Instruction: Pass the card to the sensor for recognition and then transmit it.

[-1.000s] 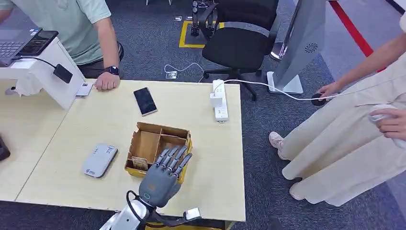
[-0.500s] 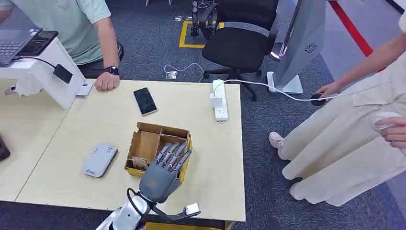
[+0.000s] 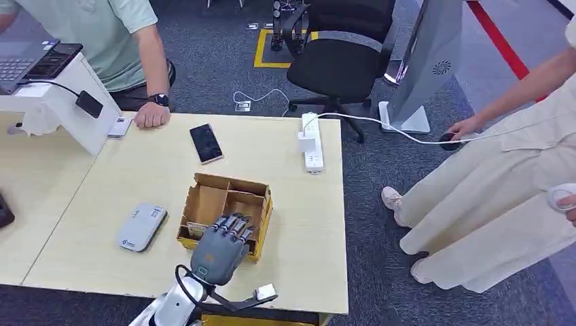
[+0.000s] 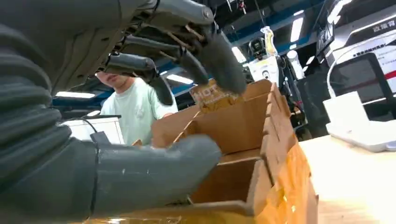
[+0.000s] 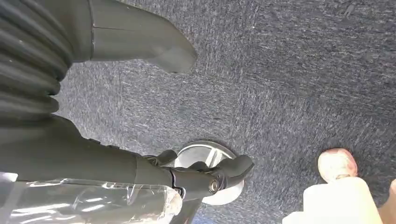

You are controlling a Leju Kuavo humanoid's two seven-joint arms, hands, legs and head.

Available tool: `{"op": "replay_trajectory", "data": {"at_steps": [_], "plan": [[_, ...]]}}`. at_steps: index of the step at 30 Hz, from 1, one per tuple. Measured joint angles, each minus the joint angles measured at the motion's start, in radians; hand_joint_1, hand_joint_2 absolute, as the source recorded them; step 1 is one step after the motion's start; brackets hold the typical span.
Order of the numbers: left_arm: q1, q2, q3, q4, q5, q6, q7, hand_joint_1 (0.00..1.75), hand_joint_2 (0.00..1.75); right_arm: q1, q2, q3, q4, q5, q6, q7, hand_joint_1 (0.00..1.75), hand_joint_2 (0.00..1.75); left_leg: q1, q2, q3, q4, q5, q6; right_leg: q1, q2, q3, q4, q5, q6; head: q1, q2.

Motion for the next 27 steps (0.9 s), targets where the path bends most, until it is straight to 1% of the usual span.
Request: {"op": "replay_trajectory", "data": {"at_steps": [2, 4, 13, 19, 27], "plan": [[0.006, 0.012, 0.0, -0.012, 0.0, -0.003, 0.016, 1.75, 1.75, 0.002, 0.0, 0.0, -0.001, -0.004, 0.0, 0.0, 0.0, 1.75, 0.0, 0.0, 0.0, 0.0, 0.0, 0.0, 0.0, 0.0, 0.0, 0.0, 0.0, 0.0, 0.0, 0.0], [0.01, 0.024, 0.0, -0.017, 0.0, -0.005, 0.019, 1.75, 1.75, 0.003, -0.001, 0.0, -0.002, -0.007, 0.0, 0.0, 0.0, 1.75, 0.0, 0.0, 0.0, 0.0, 0.0, 0.0, 0.0, 0.0, 0.0, 0.0, 0.0, 0.0, 0.0, 0.0], [0.047, 0.061, 0.009, -0.031, 0.0, -0.006, 0.013, 1.75, 1.75, 0.005, -0.003, 0.0, -0.002, -0.019, -0.002, -0.001, 0.0, 1.75, 0.0, 0.0, 0.0, 0.0, 0.0, 0.0, 0.0, 0.0, 0.0, 0.0, 0.0, 0.0, 0.0, 0.0], [0.072, 0.076, 0.018, -0.04, 0.0, -0.009, -0.026, 1.75, 1.75, 0.006, -0.005, -0.001, -0.005, -0.029, -0.005, -0.008, 0.0, 1.75, 0.0, 0.0, 0.0, 0.0, 0.0, 0.0, 0.0, 0.0, 0.0, 0.0, 0.0, 0.0, 0.0, 0.0], [0.079, 0.086, 0.02, -0.04, 0.0, -0.008, -0.026, 1.75, 1.75, 0.006, -0.007, -0.001, -0.006, -0.034, -0.005, -0.021, 0.0, 1.75, 0.0, 0.0, 0.0, 0.0, 0.0, 0.0, 0.0, 0.0, 0.0, 0.0, 0.0, 0.0, 0.0, 0.0]]}}
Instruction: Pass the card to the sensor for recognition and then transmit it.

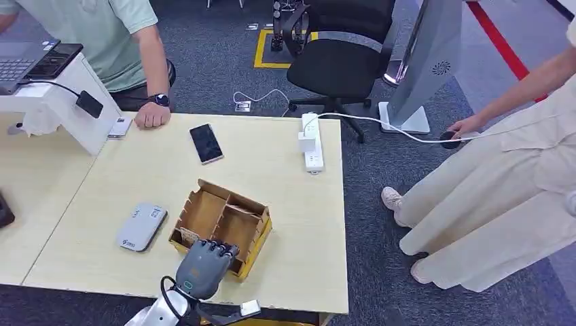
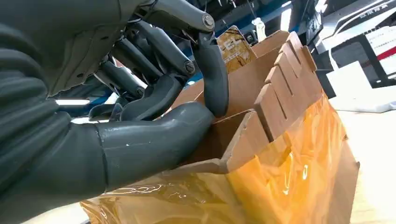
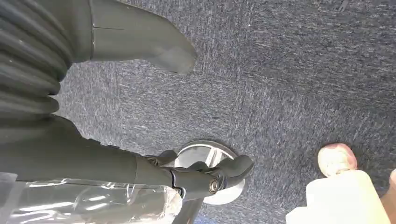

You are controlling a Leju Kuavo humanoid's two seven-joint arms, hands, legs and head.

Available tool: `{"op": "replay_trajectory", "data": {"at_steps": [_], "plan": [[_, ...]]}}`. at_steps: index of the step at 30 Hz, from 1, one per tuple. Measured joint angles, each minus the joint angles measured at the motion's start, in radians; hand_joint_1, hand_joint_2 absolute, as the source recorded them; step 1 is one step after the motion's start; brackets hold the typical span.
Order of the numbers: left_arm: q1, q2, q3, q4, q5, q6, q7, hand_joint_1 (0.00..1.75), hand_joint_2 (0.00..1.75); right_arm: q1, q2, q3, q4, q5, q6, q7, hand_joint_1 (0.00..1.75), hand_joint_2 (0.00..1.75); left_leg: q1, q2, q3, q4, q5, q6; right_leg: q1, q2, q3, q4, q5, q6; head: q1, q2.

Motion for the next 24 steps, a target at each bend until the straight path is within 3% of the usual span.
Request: {"op": "replay_trajectory", "data": {"at_steps": [4, 8, 11, 14, 16, 21, 24], "plan": [[0.0, 0.002, 0.0, 0.0, 0.0, 0.003, 0.007, 1.75, 1.75, 0.0, -0.001, 0.0, 0.0, -0.001, -0.001, 0.0, 0.0, 1.75, 0.0, 0.0, 0.0, 0.0, 0.0, 0.0, 0.0, 0.0, 0.0, 0.0, 0.0, 0.0, 0.0, 0.0], [-0.006, 0.017, -0.001, -0.003, 0.0, 0.008, 0.055, 1.75, 1.75, 0.0, -0.002, 0.0, 0.0, -0.003, -0.002, 0.0, 0.0, 1.75, 0.0, 0.0, 0.0, 0.0, 0.0, 0.0, 0.0, 0.0, 0.0, 0.0, 0.0, 0.0, 0.0, 0.0], [-0.021, 0.041, -0.01, -0.018, 0.0, 0.019, 0.113, 1.75, 1.75, 0.0, -0.002, 0.0, 0.0, -0.005, -0.002, 0.0, 0.0, 1.75, 0.0, 0.0, 0.0, 0.0, 0.0, 0.0, 0.0, 0.0, 0.0, 0.0, 0.0, 0.0, 0.0, 0.0], [-0.056, 0.075, -0.049, -0.037, 0.0, 0.039, 0.214, 1.75, 1.75, 0.0, -0.002, 0.0, -0.001, 0.0, -0.002, 0.0, 0.0, 1.75, 0.0, 0.0, 0.0, 0.0, 0.0, 0.0, 0.0, 0.0, 0.0, 0.0, 0.0, 0.0, 0.0, 0.0], [-0.078, 0.095, -0.076, -0.045, 0.0, 0.042, 0.24, 1.75, 1.75, 0.0, -0.002, 0.0, -0.001, 0.002, -0.002, 0.0, 0.0, 1.75, 0.0, 0.0, 0.0, 0.0, 0.0, 0.0, 0.0, 0.0, 0.0, 0.0, 0.0, 0.0, 0.0, 0.0], [-0.098, 0.122, -0.114, -0.066, 0.0, 0.063, 0.275, 1.75, 1.75, 0.001, -0.002, 0.0, -0.001, 0.006, -0.003, 0.0, 0.0, 1.75, 0.0, 0.0, 0.0, 0.0, 0.0, 0.0, 0.0, 0.0, 0.0, 0.0, 0.0, 0.0, 0.0, 0.0], [-0.116, 0.129, -0.116, -0.09, 0.0, 0.064, 0.264, 1.75, 1.75, 0.0, -0.003, 0.0, -0.001, 0.008, -0.001, 0.007, 0.0, 1.75, 0.0, 0.0, 0.0, 0.0, 0.0, 0.0, 0.0, 0.0, 0.0, 0.0, 0.0, 0.0, 0.0, 0.0]]}}
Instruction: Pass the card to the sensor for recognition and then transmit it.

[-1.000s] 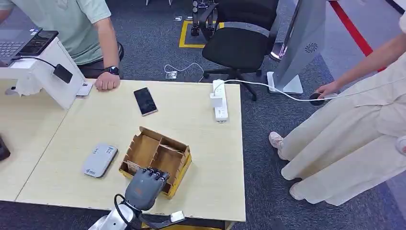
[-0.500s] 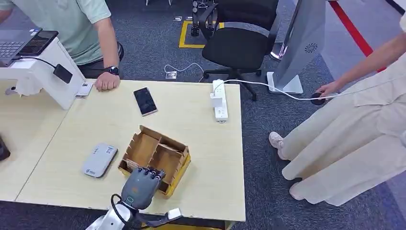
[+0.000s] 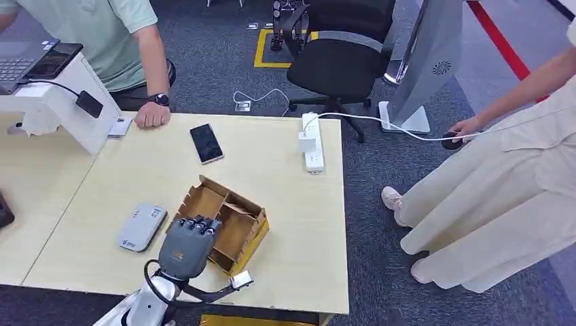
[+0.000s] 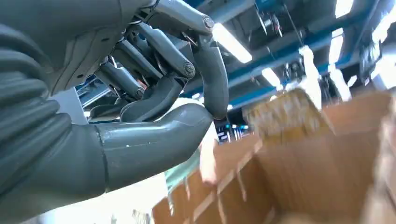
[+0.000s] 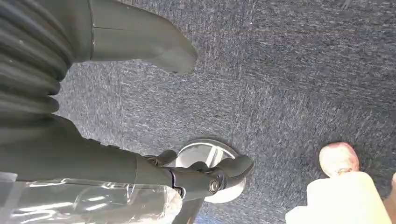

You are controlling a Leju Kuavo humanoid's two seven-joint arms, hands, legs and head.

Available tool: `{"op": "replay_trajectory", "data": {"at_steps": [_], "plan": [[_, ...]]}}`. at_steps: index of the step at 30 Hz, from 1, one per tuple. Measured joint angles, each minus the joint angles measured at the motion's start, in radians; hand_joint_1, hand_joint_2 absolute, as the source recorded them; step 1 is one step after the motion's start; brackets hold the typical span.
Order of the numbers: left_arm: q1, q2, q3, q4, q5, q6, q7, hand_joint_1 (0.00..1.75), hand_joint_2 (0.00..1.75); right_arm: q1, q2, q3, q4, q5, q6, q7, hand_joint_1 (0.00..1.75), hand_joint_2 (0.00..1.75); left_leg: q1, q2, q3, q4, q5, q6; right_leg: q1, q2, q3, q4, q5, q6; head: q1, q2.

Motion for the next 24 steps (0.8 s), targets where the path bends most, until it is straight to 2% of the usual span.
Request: {"op": "replay_trajectory", "data": {"at_steps": [4, 12, 13, 14, 15, 24], "plan": [[-0.022, 0.012, 0.001, -0.048, 0.0, -0.019, -0.029, 1.75, 1.75, -0.003, -0.002, 0.0, 0.0, 0.003, 0.002, 0.006, 0.0, 1.75, 0.0, 0.0, 0.0, 0.0, 0.0, 0.0, 0.0, 0.0, 0.0, 0.0, 0.0, 0.0, 0.0, 0.0], [-0.027, 0.04, 0.002, -0.104, 0.0, -0.026, -0.025, 1.75, 1.75, -0.003, -0.004, 0.0, 0.0, -0.004, 0.002, 0.01, 0.0, 1.75, 0.0, 0.0, 0.0, 0.0, 0.0, 0.0, 0.0, 0.0, 0.0, 0.0, 0.0, 0.0, 0.0, 0.0], [-0.027, 0.042, 0.002, -0.107, 0.0, -0.026, -0.025, 1.57, 1.75, -0.003, -0.005, 0.0, 0.0, -0.005, 0.002, 0.01, 0.0, 1.75, 0.0, 0.0, 0.0, 0.0, 0.0, 0.0, 0.0, 0.0, 0.0, 0.0, 0.0, 0.0, 0.0, 0.0], [-0.027, 0.044, 0.002, -0.109, 0.0, -0.027, -0.024, 0.44, 1.75, -0.003, -0.005, 0.0, 0.0, -0.005, 0.002, 0.01, 0.0, 1.75, 0.0, 0.0, 0.0, 0.0, 0.0, 0.0, 0.0, 0.0, 0.0, 0.0, 0.0, 0.0, 0.0, 0.0], [-0.027, 0.045, 0.002, -0.111, 0.0, -0.03, -0.024, 0.0, 1.75, -0.003, -0.006, 0.0, 0.0, -0.005, 0.002, 0.011, 0.0, 1.75, 0.0, 0.0, 0.0, 0.0, 0.0, 0.0, 0.0, 0.0, 0.0, 0.0, 0.0, 0.0, -0.001, 0.0], [0.003, 0.045, 0.016, -0.114, 0.0, -0.035, -0.051, 0.0, 1.75, 0.0, -0.007, 0.0, 0.0, -0.009, 0.002, 0.01, 0.0, 1.75, 0.0, 0.0, 0.0, 0.0, 0.0, 0.0, 0.0, 0.0, 0.0, 0.0, 0.0, 0.0, 0.0, 0.0]]}}
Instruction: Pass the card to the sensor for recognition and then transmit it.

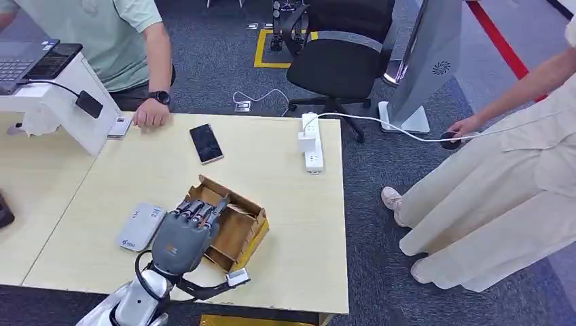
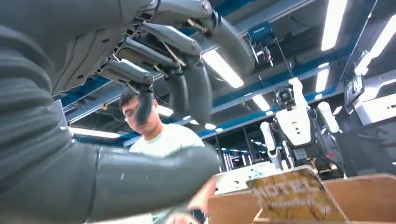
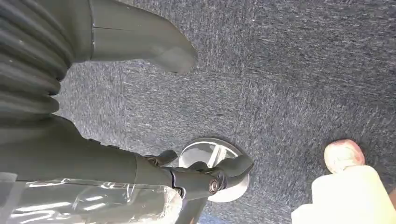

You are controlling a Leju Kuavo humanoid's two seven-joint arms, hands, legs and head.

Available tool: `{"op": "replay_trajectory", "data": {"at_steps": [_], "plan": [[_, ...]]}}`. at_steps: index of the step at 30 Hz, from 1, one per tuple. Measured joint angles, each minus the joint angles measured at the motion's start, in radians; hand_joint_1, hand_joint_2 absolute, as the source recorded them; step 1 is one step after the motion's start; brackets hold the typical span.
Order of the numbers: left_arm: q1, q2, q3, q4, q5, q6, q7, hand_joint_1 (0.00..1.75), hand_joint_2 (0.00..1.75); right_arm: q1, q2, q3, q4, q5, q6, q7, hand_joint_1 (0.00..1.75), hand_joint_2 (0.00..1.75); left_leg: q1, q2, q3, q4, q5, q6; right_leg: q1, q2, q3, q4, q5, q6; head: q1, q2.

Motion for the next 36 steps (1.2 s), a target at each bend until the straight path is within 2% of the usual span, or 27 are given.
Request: {"op": "replay_trajectory", "data": {"at_steps": [15, 36], "plan": [[0.046, 0.028, 0.019, 0.0, 0.0, -0.002, 0.028, 0.0, 1.75, 0.006, -0.001, -0.006, -0.013, -0.003, 0.0, -0.002, 0.0, 1.75, 0.0, 0.0, 0.0, 0.0, 0.0, 0.0, 0.0, 0.0, 0.0, 0.0, 0.0, 0.0, 0.0, 0.0], [-0.017, 0.112, -0.012, -0.021, 0.0, -0.011, 0.208, 0.0, 1.75, 0.01, -0.001, -0.019, -0.028, 0.006, 0.002, -0.011, 0.0, 1.75, 0.0, 0.0, 0.0, 0.0, 0.0, 0.0, 0.0, 0.0, 0.0, 0.0, 0.0, 0.0, 0.0, 0.0]]}}
